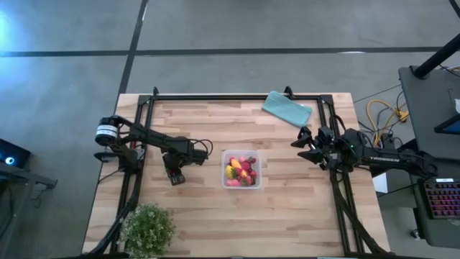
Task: Pick and placing Produce into tupperware
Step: Put the red strawberry into the transparent bin, then return to Home Position
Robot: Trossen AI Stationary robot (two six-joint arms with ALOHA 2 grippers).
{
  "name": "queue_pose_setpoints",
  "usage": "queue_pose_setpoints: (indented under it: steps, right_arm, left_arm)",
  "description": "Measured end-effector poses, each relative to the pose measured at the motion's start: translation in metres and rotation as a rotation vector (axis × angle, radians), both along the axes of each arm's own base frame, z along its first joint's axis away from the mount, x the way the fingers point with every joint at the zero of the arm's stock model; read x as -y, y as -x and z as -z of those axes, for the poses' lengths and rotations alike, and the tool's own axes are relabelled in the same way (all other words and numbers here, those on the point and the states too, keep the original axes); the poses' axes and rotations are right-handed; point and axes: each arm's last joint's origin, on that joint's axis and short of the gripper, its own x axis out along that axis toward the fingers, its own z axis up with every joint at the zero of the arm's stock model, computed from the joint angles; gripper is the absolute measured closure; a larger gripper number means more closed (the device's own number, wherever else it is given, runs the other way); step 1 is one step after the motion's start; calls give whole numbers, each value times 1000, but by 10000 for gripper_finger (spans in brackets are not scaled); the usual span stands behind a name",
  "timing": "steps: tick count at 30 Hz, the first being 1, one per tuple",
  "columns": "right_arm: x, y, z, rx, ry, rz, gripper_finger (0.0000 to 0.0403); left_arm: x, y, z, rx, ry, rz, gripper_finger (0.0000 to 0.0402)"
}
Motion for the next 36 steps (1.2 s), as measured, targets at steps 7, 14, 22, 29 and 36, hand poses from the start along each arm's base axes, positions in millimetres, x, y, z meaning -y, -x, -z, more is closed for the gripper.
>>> queue_pose_setpoints:
  steps: [7, 14, 22, 29, 36]
  right_arm:
    - [0, 0, 0, 0, 0, 0, 174]
    - [0, 0, 0, 0, 0, 0, 174]
    - [0, 0, 0, 0, 0, 0, 174]
    - [0, 0, 0, 0, 0, 0, 174]
    - [0, 0, 0, 0, 0, 0, 174]
  left_arm:
    - [-2, -22, -28, 158, -47, 22, 258]
    - [-5, -82, -80, 614, -84, 186, 262]
    - [-12, -135, -124, 1087, -73, 202, 261]
    - [-13, -164, -115, 1059, -60, 170, 222]
    - [-17, -169, -125, 968, -67, 207, 152]
